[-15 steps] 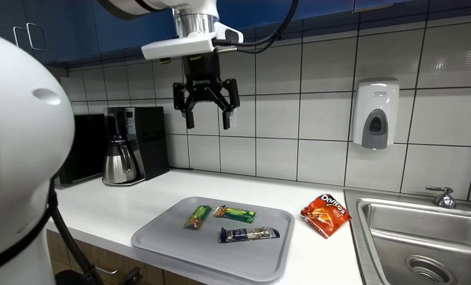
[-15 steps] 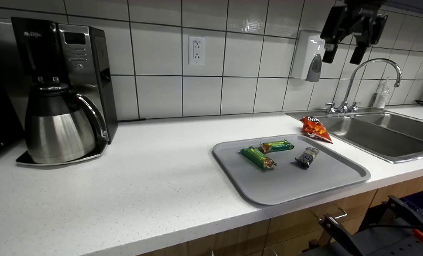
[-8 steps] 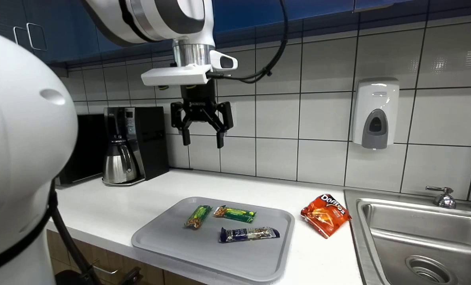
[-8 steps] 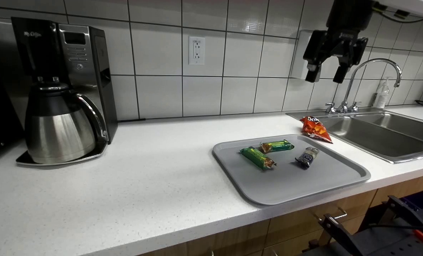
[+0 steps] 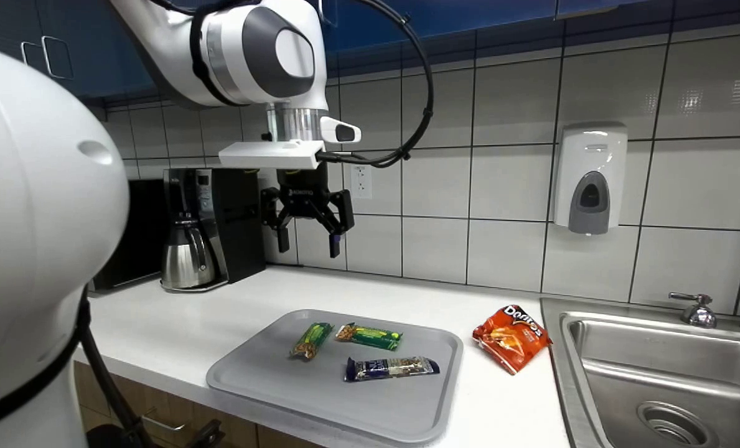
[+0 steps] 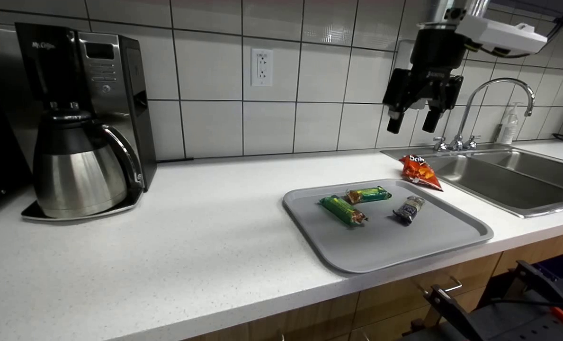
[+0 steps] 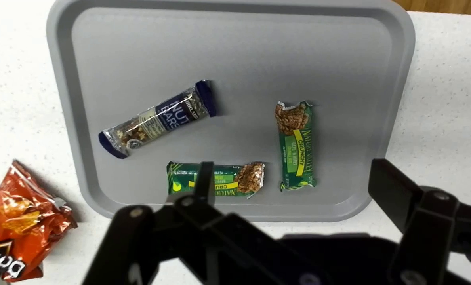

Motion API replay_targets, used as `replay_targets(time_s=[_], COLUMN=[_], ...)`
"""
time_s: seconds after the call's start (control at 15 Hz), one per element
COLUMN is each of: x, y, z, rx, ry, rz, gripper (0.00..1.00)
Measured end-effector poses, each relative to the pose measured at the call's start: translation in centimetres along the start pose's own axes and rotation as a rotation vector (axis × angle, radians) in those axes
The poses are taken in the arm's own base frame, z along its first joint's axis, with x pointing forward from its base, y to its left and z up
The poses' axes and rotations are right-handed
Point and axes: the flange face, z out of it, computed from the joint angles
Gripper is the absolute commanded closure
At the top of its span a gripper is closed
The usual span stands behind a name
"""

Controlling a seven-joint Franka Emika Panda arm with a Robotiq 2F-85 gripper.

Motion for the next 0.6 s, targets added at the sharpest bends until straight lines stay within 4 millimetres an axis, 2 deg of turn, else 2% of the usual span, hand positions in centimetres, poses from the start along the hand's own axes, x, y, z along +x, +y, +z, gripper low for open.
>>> replay_targets(time_s=[0.6], x=[1.6], y=[-3.4], z=[5.0], rx=[-0.023], ry=[0.004], rz=[0.009], gripper=[0.0])
